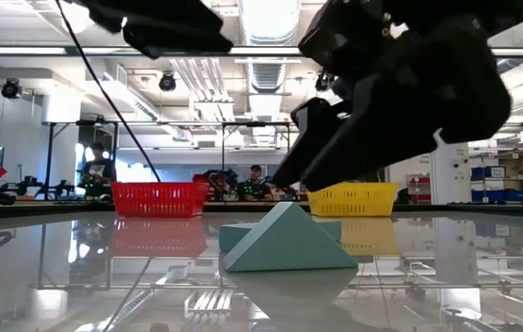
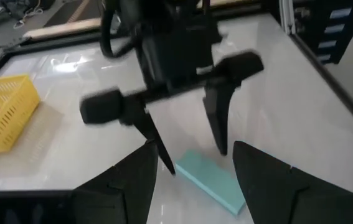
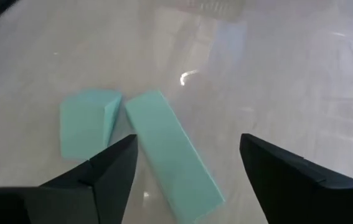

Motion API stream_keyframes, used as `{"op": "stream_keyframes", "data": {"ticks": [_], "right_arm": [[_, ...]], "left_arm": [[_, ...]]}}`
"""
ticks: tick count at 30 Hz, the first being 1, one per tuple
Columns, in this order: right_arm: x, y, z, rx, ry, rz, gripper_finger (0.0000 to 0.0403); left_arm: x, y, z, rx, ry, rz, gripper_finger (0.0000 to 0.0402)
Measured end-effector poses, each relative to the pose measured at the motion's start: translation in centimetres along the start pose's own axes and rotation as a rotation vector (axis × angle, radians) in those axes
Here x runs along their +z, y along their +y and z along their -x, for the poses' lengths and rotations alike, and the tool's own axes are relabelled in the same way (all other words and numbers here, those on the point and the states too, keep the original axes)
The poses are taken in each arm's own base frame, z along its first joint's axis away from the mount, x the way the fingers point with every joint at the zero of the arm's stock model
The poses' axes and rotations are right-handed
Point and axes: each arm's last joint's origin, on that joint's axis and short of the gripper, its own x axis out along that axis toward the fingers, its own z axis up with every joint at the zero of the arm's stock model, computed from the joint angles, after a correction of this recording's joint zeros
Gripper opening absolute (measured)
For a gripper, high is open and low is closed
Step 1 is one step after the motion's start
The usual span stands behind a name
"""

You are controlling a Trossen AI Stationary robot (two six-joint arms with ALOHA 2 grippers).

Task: Sort & place blocks by color
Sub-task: Put the light blue block into the red bin

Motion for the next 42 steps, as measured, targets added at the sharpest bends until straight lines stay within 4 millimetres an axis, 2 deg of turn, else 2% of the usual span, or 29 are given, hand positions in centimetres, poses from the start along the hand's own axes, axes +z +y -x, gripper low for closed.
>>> {"op": "stream_keyframes", "data": {"ticks": [8, 12, 15, 19, 25, 30, 36, 42], "right_arm": [[-2.1, -0.2, -2.3, 0.050, 0.037, -0.014, 0.0243], [-2.4, -0.4, -2.9, 0.053, 0.031, -0.018, 0.0222], [-2.5, -0.6, -2.9, 0.049, 0.028, -0.028, 0.0190], [-2.5, -1.0, -3.0, 0.038, 0.032, -0.040, 0.0123], [-2.3, -1.1, -2.6, 0.028, 0.031, -0.023, 0.0119], [-1.1, -1.4, -1.1, -0.009, 0.019, 0.024, 0.0119], [0.5, -1.6, 2.6, -0.052, -0.046, 0.075, 0.0119], [2.1, -1.7, 6.6, -0.080, -0.307, 0.131, 0.0119]], "left_arm": [[0.9, 0.3, 0.8, -0.004, -0.034, -0.009, 0.0193], [1.0, 0.4, 0.8, -0.004, -0.040, -0.021, 0.0193], [1.0, 0.4, 0.8, -0.004, -0.039, -0.021, 0.0193], [1.0, 0.4, 0.8, -0.003, -0.040, -0.025, 0.0193], [1.2, 0.4, 0.8, 0.003, -0.046, -0.026, 0.0193], [1.4, 0.6, 1.0, 0.026, -0.059, -0.018, 0.0193], [1.8, 1.2, 1.1, 0.085, -0.081, -0.025, 0.0194], [3.2, 2.0, 1.1, 0.153, -0.217, -0.101, 0.0194]]}}
